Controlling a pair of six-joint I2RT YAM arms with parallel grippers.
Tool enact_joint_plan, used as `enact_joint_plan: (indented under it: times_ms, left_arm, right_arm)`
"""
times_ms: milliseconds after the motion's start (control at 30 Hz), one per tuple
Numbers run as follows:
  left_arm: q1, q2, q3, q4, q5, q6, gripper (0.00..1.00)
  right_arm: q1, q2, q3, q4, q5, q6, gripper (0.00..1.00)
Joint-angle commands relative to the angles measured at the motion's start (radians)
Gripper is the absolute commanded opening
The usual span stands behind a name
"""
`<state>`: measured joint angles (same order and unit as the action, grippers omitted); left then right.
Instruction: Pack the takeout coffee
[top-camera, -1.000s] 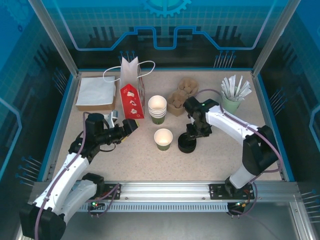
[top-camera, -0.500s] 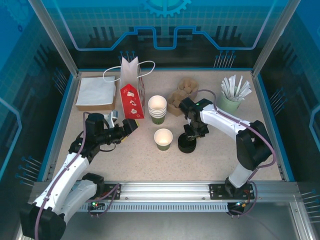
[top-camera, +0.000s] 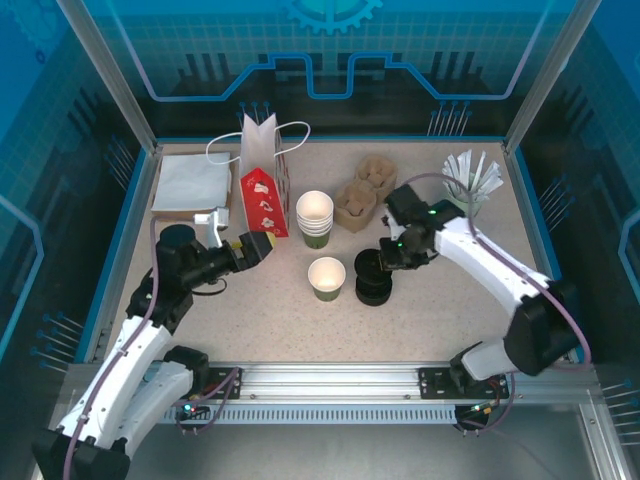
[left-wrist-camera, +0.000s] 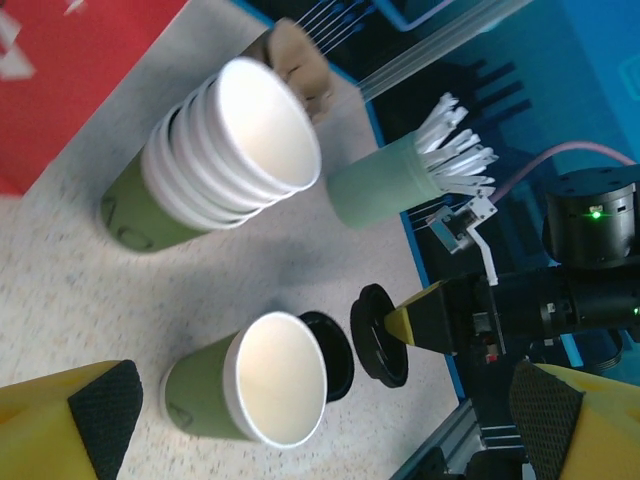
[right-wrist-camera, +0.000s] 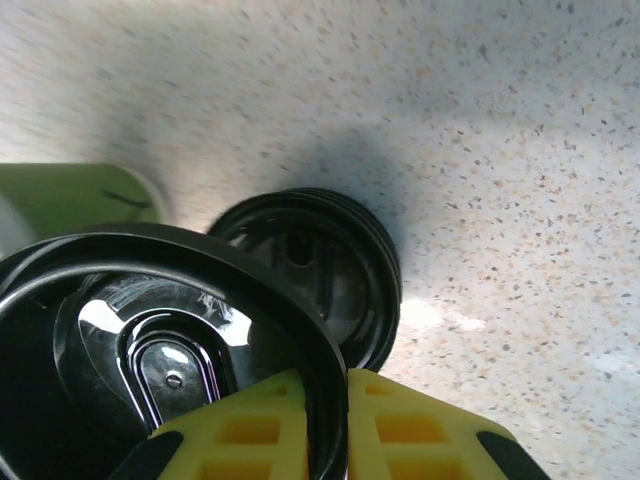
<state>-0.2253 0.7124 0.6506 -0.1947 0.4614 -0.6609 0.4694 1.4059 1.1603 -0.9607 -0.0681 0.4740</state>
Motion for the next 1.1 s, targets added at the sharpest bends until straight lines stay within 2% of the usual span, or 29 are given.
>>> enact_joint_plan:
  times_ms: [0,133,233,367,500,700,1067]
  left_arm:
    - [-0.021,0.012,0.035,0.175,0.03,0.083,0.99]
    - [-0.066,0.06,0.026,0.395,0.055,0.161,0.99]
    - [-0.127,0.108,0.022,0.551,0.069,0.283,0.99]
    - [-0.218,0.204,0.083,0.611,0.141,0.536,0.99]
    - [-0.281,0.303,0.15,0.659,0.225,0.699,0.99]
    - [-0.308,0.418,0.216,0.732,0.295,0.783,0.99]
    - [-0.393,0.545,0.284,0.765,0.322,0.863,0.99]
  right_arm:
    - [-0.08,-0.119,-0.056,0.139,-0.3,0.046,0.14]
    - [-0.158,-0.209,-0.08,0.236,-0.535,0.105,0.14]
    - [-0.204,-0.246,-0.092,0.3,-0.672,0.173,0.14]
    - [-0.243,-0.263,-0.113,0.396,-0.854,0.292,0.14]
    - [-0.273,-0.279,-0.116,0.434,-0.969,0.375,0.14]
    - [-0.311,-0.313,-0.111,0.427,-1.045,0.42,0.14]
    - [-0.313,-0.343,-0.138,0.438,-1.046,0.459,0.14]
